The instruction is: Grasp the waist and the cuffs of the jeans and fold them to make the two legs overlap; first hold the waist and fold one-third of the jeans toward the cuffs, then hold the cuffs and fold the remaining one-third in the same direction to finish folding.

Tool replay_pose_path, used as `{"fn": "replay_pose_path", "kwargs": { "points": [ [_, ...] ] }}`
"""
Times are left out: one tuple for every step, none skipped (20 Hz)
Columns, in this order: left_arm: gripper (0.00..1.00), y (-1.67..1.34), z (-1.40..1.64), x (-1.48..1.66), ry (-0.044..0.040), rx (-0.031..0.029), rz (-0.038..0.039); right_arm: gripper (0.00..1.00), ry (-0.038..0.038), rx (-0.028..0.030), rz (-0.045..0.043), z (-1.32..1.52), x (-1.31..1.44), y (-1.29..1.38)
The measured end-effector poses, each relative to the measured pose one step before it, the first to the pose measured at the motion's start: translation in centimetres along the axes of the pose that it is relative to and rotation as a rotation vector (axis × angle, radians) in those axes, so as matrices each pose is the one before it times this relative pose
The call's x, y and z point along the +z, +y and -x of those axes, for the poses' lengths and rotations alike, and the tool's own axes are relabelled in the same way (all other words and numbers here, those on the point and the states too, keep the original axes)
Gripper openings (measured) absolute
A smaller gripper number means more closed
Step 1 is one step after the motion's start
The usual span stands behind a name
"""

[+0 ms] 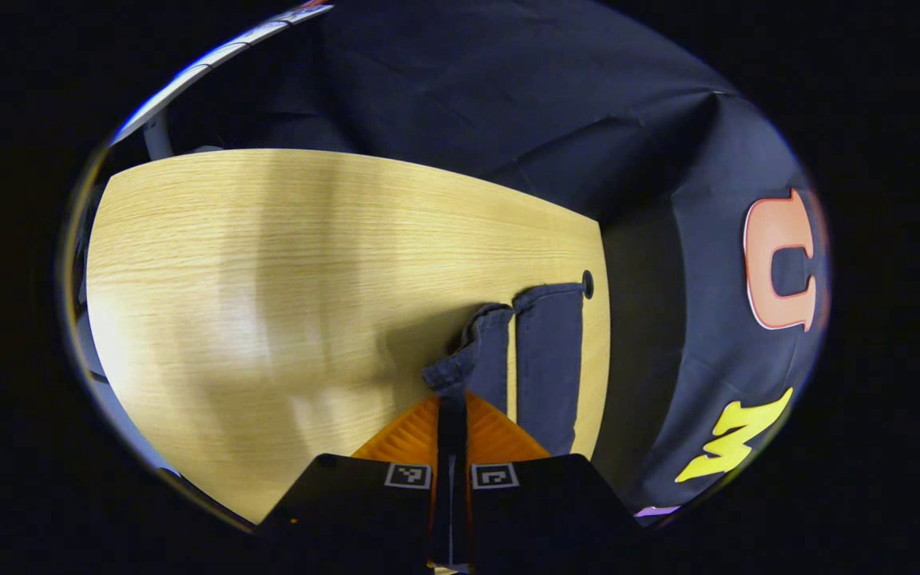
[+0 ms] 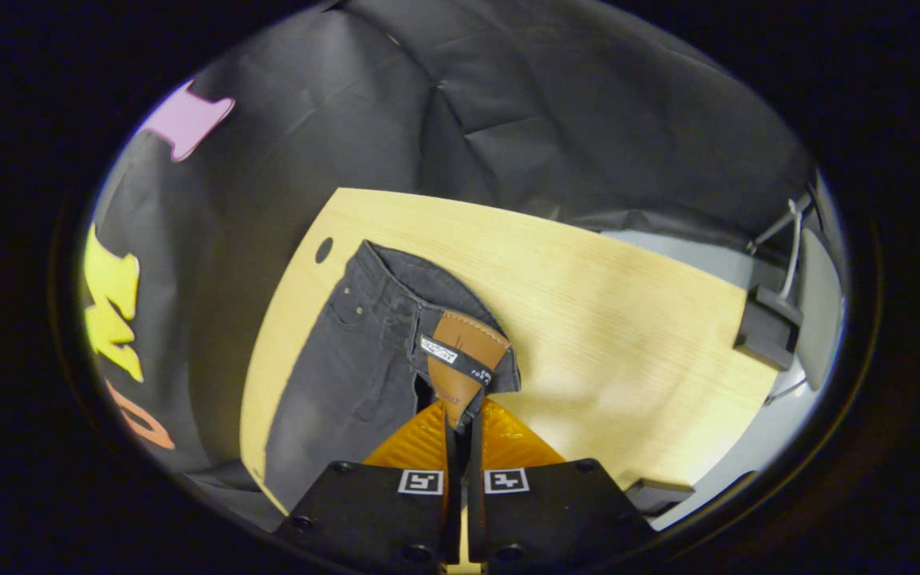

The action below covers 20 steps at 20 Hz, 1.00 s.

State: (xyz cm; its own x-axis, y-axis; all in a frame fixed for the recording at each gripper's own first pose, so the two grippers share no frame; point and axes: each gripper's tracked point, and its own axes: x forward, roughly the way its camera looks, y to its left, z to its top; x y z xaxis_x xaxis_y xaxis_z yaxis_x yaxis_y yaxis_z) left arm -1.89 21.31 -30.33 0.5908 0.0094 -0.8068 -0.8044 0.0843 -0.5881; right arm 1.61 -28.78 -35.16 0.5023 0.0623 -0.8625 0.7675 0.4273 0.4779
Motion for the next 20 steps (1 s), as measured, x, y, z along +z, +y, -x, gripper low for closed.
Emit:
{"fn": "replay_pose_path", "kwargs": {
  "points": [
    [0.05,-0.656,0.157,-0.024,0.00916,-0.00287,-0.00328,0.01,0.02345,0.0103,-0.04275,0.47,0.016,0.204],
    [0.05,-0.781,0.249,-0.052,0.01226,-0.00884,0.00521,0.04,0.01944,0.00276,-0.03548,0.484,0.275,0.62],
    [0.05,-0.717,0.18,0.07,0.00959,-0.00302,0.0145,0.04,0.02495,0.00989,-0.0241,0.353,0.11,1.122],
    [0.05,-0.573,0.122,0.276,0.00609,0.00143,0.02625,0.04,0.01948,0.00547,-0.01927,0.384,0.061,1.121],
    [0.05,-0.27,-0.119,0.247,0.00399,0.01902,0.03185,0.04,0.01727,-0.00335,-0.01211,0.223,0.029,0.94],
    [0.04,-0.253,-0.263,0.321,0.0052,0.02048,0.03901,0.04,0.0198,-0.00347,-0.01458,0.065,0.173,0.839],
    [0.04,-0.526,-0.25,0.269,0.01302,0.01053,0.04735,0.04,0.02156,-0.00096,-0.01703,-0.059,0.236,0.925],
    [0.04,-0.849,-0.147,-0.049,0.01628,0.00668,0.04483,0.04,0.01843,-0.00014,-0.01444,-0.136,0.341,1.02],
    [0.05,-1.126,-0.367,0.163,0.01124,0.00526,0.03731,0.04,0.01305,0.0014,-0.00796,-0.085,0.46,0.914],
    [0.04,-1.191,-0.845,0.4,0.00676,0.01059,0.02869,0.04,0.00885,0.00029,-0.01116,-0.122,0.552,1.043],
    [0.04,-0.985,-0.568,0.198,0.00241,0.0165,0.02688,0.04,0.01035,0.00439,-0.01055,-0.274,0.518,1.259],
    [0.04,-0.878,-0.395,0.264,0.0002,0.01115,0.02552,0.04,0.00981,0.00335,-0.00942,-0.48,0.522,1.225],
    [0.04,-1.278,-0.539,-0.186,0.00628,0.00063,0.01857,0.04,0.00861,0.00116,-0.0038,-0.537,0.552,1.181],
    [0.04,-1.113,-0.718,-0.225,0.00657,-0.00192,0.0102,0.04,0.00283,-0.00222,-0.00172,-0.819,0.617,1.042],
    [0.04,-1.003,-0.773,-0.083,-0.0007,0.00392,0.00494,0.04,0.00389,-0.00012,-0.00199,-0.935,0.378,0.984],
    [0.04,-1.044,-1.198,-0.022,-0.0051,0.00389,0.00344,0.04,0.00249,-0.00078,-0.00512,-0.923,0.456,1.063],
    [0.04,-1.213,-1.117,-0.201,-0.00067,0.0017,-0.00209,0.04,0.00354,-0.00035,-0.0044,-0.837,0.433,1.057],
    [0.04,-1.21,-1.17,-0.305,0.00006,-0.00097,-0.00957,0.04,0.00265,-0.00354,-0.00848,-0.956,0.374,0.637],
    [0.04,-1.035,-1.241,-0.139,-0.00355,0.00273,-0.01928,0.04,0.00801,-0.0015,-0.00801,-0.959,0.381,0.647],
    [0.04,-0.333,-1.012,0.163,-0.00542,0.01753,-0.02197,0.04,0.00335,-0.00387,-0.00166,-1.13,0.412,0.548]
  ]
}}
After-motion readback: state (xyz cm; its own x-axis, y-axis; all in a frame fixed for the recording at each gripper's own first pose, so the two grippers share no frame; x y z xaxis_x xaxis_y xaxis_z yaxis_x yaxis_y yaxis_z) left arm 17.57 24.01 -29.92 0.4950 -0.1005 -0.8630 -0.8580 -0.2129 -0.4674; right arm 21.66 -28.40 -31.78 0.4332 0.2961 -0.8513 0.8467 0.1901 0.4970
